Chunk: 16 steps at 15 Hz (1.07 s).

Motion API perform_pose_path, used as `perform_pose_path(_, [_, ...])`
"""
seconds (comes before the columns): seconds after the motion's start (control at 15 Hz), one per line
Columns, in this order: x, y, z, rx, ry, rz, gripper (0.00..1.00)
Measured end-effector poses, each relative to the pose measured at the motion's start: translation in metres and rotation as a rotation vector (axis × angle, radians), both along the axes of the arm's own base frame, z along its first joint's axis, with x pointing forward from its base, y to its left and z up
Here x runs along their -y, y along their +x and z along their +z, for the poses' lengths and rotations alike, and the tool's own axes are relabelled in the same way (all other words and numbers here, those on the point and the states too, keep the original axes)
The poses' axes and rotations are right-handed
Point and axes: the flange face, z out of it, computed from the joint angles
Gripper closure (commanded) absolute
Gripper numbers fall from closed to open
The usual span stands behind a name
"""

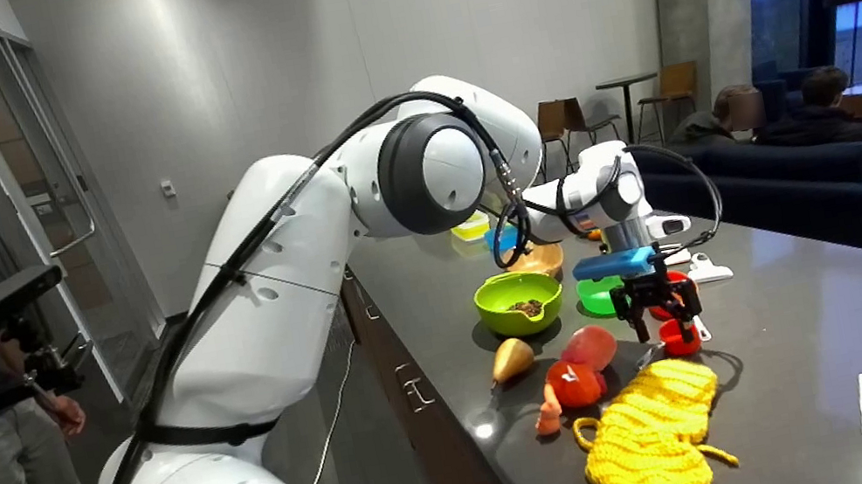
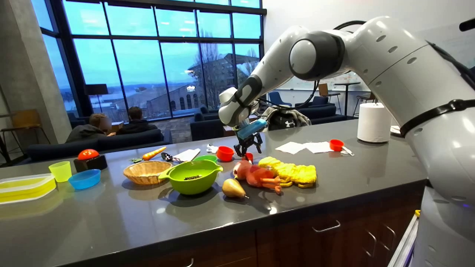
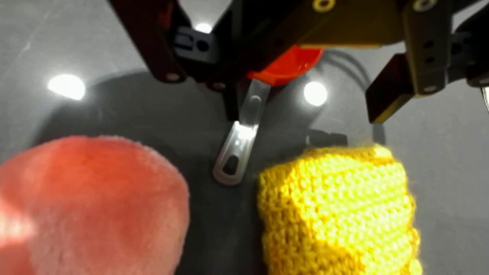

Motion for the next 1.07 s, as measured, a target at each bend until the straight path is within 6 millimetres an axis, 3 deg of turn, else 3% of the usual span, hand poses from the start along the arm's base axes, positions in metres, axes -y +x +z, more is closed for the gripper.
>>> perform_pose_path(0.27, [-0.005,-0.007,0.001,-0.034,0.009,-0.092,0.00])
perform_pose_path(0.67, [-0.029,0.006,0.022,0.066,0.134,-0.146,0.00])
perform_pose_path(1.07, [-0.020,0.012,0.017,0.157,0.160,-0.158,0.00])
